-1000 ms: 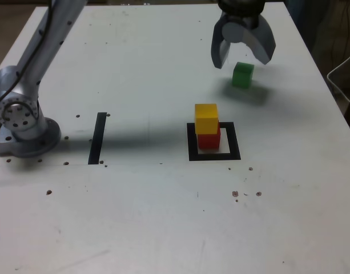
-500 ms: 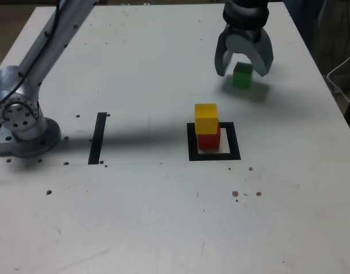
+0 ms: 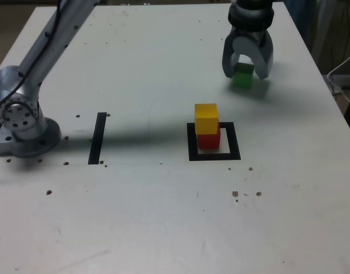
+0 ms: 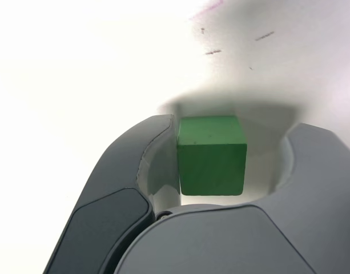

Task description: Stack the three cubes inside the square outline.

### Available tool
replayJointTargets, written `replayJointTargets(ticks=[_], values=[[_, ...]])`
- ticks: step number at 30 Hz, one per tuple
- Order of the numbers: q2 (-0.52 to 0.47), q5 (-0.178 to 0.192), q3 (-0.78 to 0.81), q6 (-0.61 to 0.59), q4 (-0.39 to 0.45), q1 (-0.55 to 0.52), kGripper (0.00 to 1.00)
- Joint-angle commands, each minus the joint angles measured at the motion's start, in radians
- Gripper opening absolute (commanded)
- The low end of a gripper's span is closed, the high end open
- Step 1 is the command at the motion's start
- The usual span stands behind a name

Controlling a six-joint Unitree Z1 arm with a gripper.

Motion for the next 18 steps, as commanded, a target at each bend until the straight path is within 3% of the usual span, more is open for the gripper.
replayJointTargets(ticks=[1, 11, 18], values=[[0.005, -0.012, 0.0, -0.003, -0.006, 0.001, 0.41], [0.008, -0.056, 0.0, -0.001, -0.011, 0.001, 0.23], [0.001, -0.066, 0.001, 0.002, -0.004, 0.001, 0.19]])
